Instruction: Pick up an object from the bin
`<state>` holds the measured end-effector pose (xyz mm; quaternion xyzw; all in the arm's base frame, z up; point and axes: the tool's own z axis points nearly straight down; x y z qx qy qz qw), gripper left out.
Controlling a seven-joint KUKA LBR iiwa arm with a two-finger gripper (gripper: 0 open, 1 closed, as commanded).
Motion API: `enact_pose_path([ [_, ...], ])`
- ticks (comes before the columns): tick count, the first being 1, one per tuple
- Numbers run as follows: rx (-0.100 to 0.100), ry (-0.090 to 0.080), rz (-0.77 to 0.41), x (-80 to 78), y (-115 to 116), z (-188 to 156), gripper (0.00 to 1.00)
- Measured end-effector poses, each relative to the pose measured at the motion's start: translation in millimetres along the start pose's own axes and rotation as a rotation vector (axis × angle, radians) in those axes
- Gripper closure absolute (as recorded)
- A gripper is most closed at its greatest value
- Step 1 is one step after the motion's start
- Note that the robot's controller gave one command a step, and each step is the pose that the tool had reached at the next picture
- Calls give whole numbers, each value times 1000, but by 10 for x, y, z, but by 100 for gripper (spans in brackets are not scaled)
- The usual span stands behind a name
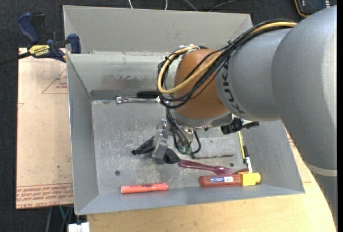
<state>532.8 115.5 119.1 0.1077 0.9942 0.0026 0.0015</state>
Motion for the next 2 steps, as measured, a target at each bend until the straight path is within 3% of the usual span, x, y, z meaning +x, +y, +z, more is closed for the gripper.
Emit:
enact_pose_path([
  [2, -1, 1, -2, -2, 5, -546, 100],
])
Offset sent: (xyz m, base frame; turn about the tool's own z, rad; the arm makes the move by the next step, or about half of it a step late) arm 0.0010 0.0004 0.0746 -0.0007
